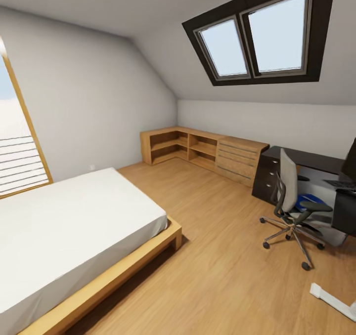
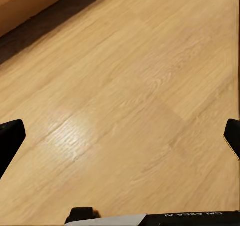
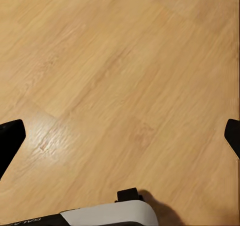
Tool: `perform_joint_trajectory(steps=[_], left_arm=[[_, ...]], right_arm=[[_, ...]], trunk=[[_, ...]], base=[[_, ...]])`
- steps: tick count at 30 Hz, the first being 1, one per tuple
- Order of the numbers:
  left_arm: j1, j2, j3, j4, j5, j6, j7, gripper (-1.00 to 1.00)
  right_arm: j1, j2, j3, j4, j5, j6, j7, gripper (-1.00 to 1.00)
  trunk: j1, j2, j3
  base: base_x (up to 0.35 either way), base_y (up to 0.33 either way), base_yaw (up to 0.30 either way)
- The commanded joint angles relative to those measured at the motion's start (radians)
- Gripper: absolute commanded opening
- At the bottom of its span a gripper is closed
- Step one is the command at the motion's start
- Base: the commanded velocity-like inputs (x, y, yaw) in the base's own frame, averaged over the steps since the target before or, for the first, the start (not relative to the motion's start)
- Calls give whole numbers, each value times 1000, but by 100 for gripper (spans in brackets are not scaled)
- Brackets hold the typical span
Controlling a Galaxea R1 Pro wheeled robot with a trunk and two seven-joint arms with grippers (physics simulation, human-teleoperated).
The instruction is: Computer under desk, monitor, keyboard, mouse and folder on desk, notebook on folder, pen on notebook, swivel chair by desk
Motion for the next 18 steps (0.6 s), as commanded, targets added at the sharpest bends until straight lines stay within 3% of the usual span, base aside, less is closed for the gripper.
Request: perform_joint_trajectory(steps=[1,8,18], left_arm=[[0,0,3,0,-3,-3,-1,100],[0,2,4,0,-2,-3,-1,100],[0,6,4,0,-2,-2,0,100]], right_arm=[[-1,-1,0,1,-8,-3,2,100],[-1,-8,-11,1,-8,-3,2,100],[-1,-9,-16,1,-14,-3,2,100]], trunk=[[1,-1,-1],[1,-1,-1],[1,-1,-1]], base=[[318,-42,-268],[324,-9,-268],[307,93,-268]])
